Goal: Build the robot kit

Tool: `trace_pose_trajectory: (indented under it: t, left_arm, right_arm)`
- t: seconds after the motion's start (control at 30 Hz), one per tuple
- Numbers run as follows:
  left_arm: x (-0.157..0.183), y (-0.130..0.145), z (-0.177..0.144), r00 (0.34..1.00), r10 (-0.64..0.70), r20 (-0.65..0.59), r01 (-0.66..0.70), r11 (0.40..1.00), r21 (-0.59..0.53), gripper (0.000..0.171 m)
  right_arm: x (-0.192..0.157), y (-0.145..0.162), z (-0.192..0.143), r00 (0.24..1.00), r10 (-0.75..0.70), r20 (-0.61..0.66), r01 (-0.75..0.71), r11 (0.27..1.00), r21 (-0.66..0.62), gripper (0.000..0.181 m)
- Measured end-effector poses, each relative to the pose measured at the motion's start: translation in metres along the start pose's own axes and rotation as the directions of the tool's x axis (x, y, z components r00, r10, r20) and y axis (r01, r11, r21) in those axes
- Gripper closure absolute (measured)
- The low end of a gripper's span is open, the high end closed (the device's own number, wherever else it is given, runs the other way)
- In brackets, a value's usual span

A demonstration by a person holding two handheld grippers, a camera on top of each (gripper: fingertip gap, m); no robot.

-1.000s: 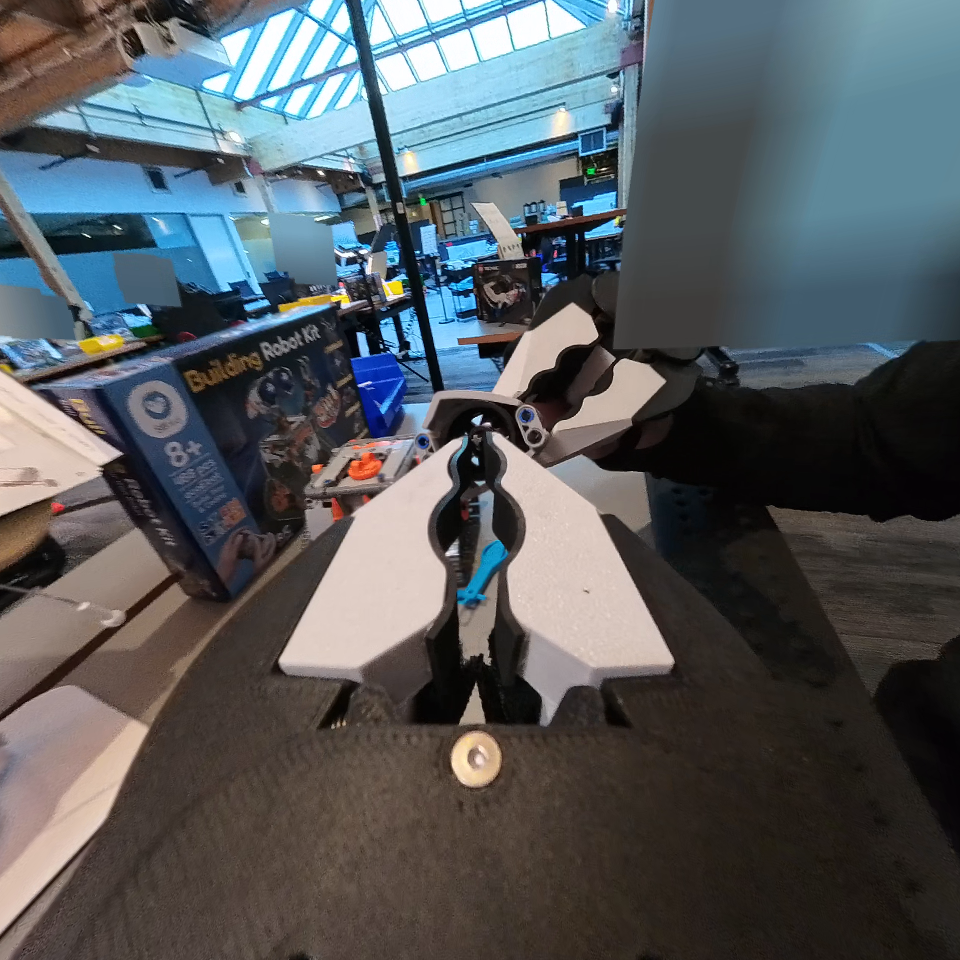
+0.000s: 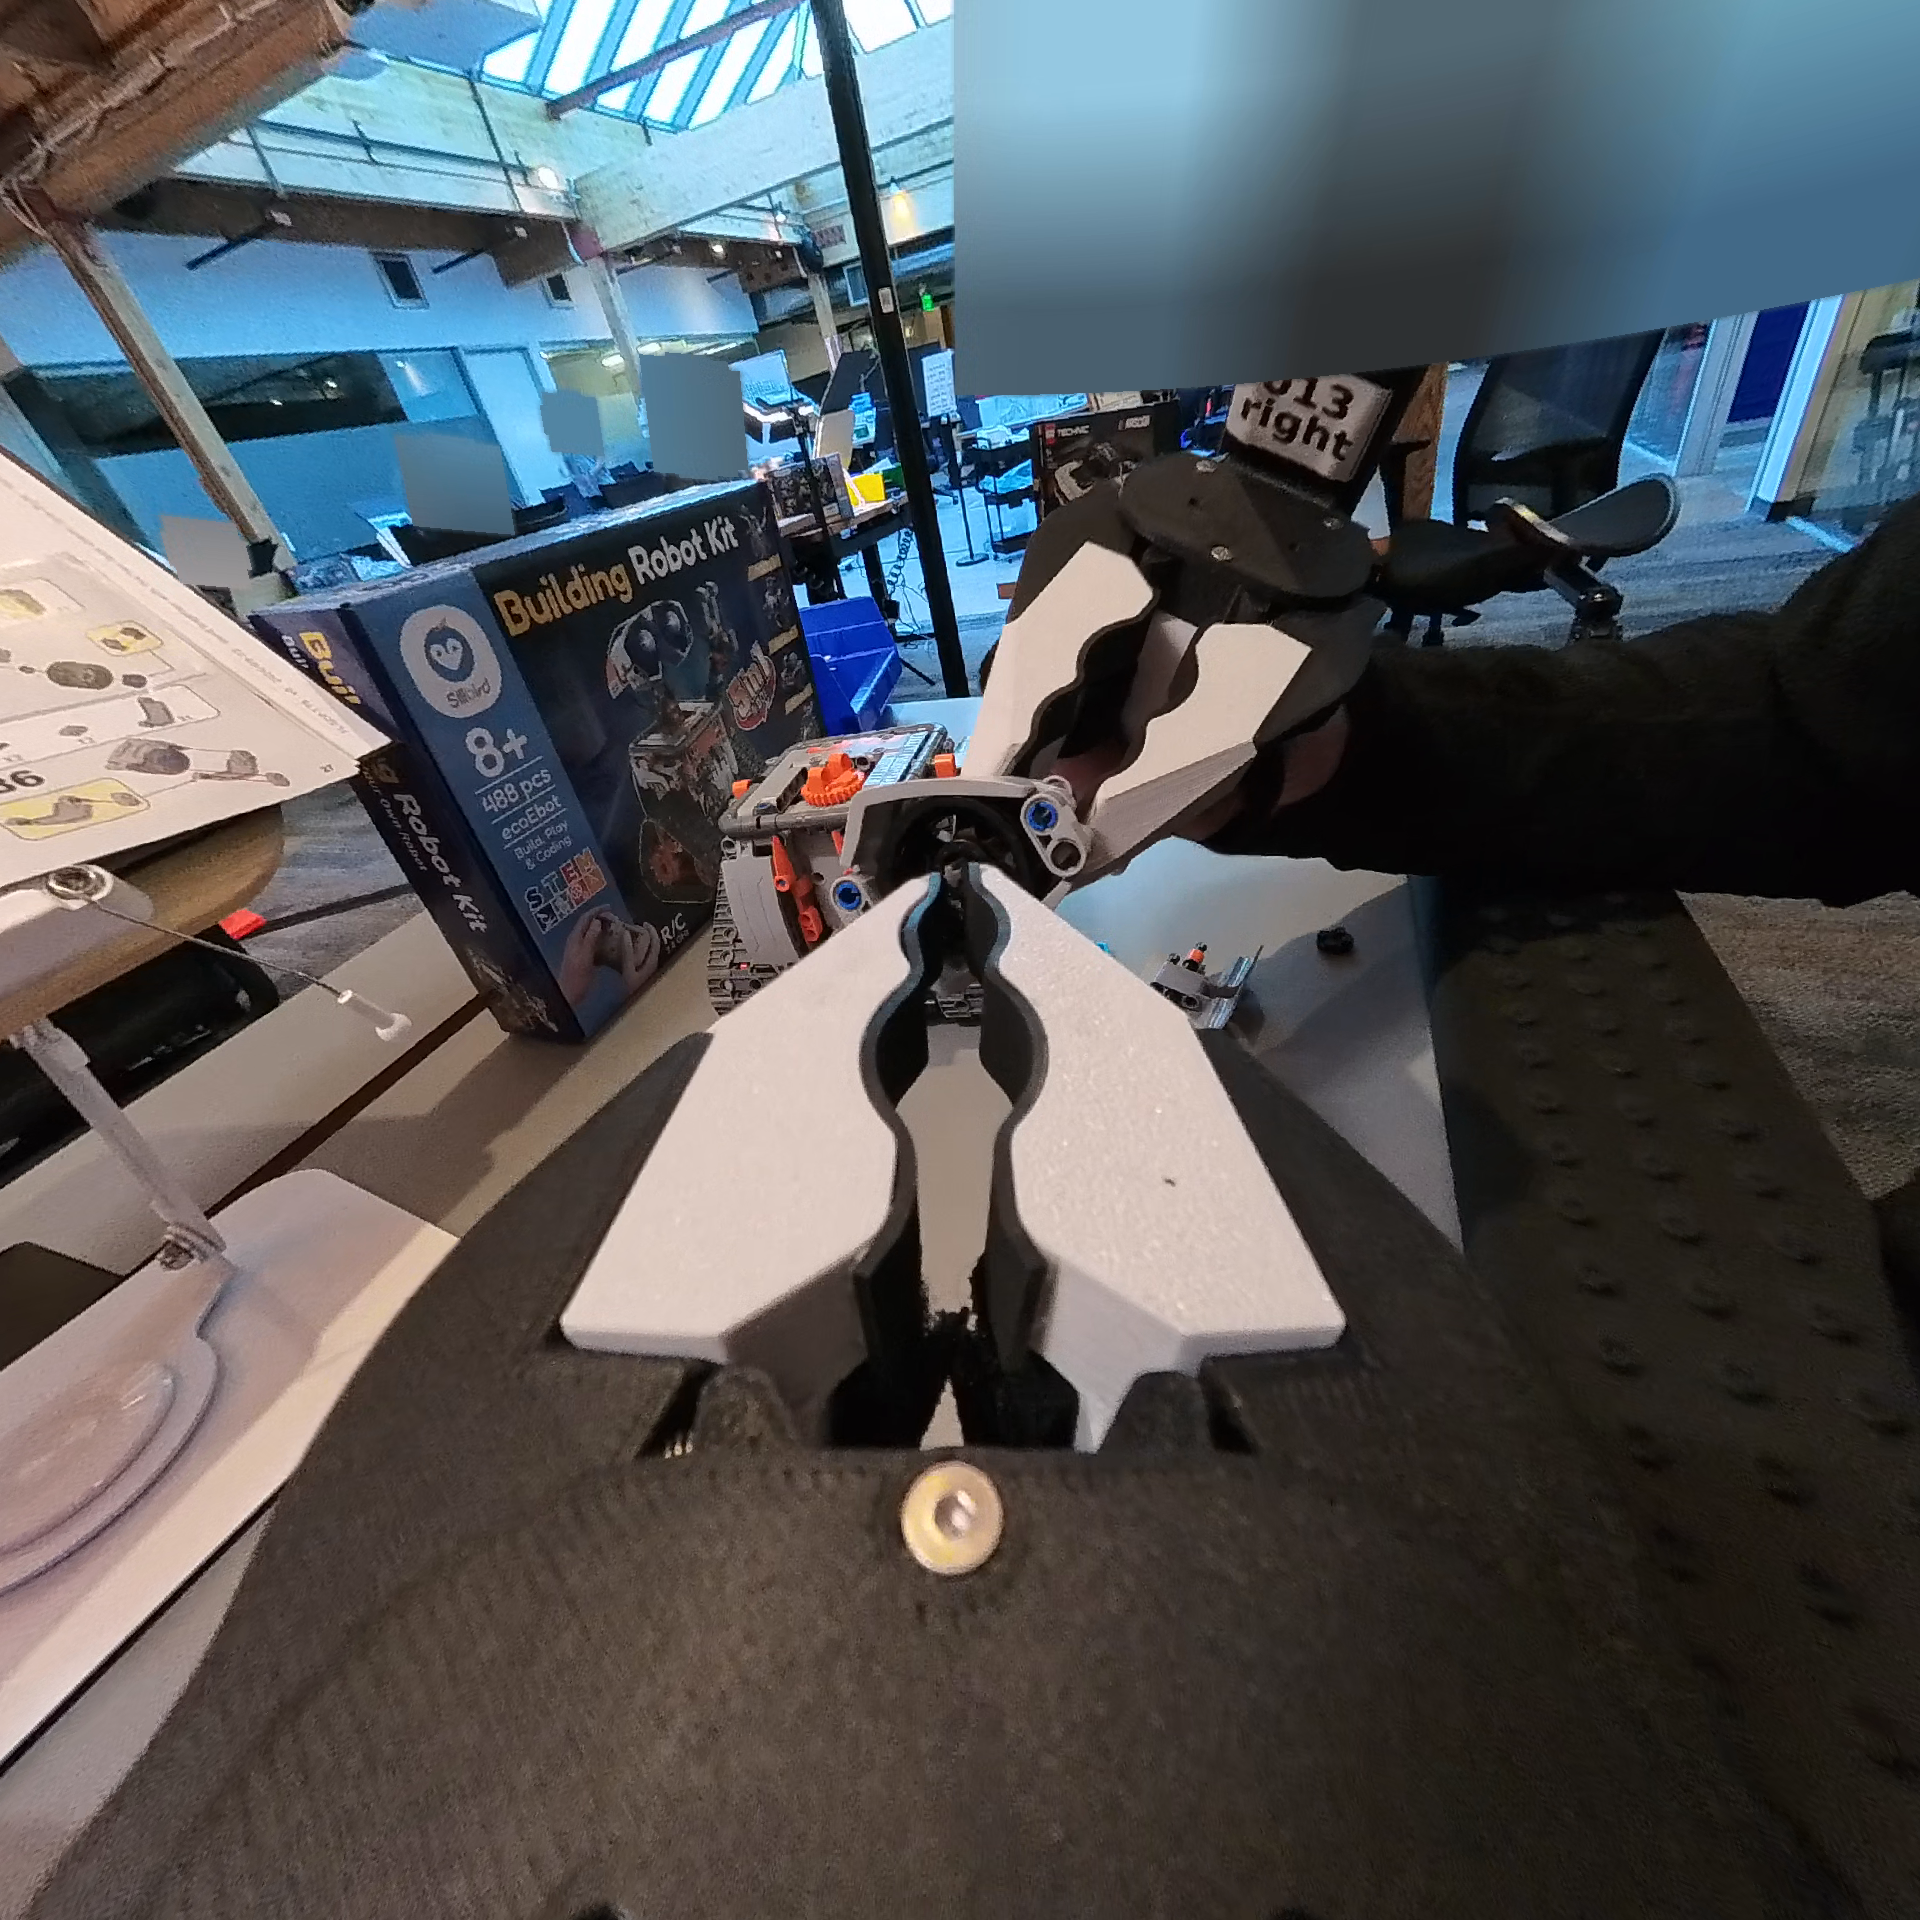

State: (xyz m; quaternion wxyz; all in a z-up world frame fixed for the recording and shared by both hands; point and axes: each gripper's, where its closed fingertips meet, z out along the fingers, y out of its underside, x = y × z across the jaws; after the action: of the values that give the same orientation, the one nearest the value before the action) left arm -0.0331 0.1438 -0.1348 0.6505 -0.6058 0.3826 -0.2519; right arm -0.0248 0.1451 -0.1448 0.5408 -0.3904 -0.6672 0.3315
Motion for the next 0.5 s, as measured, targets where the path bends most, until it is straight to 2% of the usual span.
trace_pose_trajectory:
  t: [0.13,0.23,0.43,0.5]
  left_arm:
    - [-0.0075,-0.0059,-0.0053,0.999,-0.038,0.010,0.037,0.998,0.041,0.171]
    - [-0.0032,-0.0042,-0.0018,0.998,-0.058,-0.011,0.059,0.998,0.038,0.171]
    - [-0.0065,-0.0013,-0.0012,0.997,-0.070,-0.013,0.071,0.997,0.042,0.171]
    - [-0.0067,0.0004,0.0013,0.996,-0.085,-0.010,0.085,0.996,0.039,0.161]
  right_arm:
    - [0.0050,-0.0027,-0.0075,1.000,0.004,-0.012,-0.004,1.000,0.016,0.168]
    - [0.0015,-0.0048,-0.0034,0.998,-0.058,-0.022,0.057,0.998,-0.025,0.168]
    - [0.0013,0.0002,-0.0035,0.998,-0.053,-0.027,0.052,0.998,-0.034,0.168]
    - [0.0028,0.0008,-0.0041,0.998,-0.059,-0.038,0.058,0.998,-0.039,0.168]
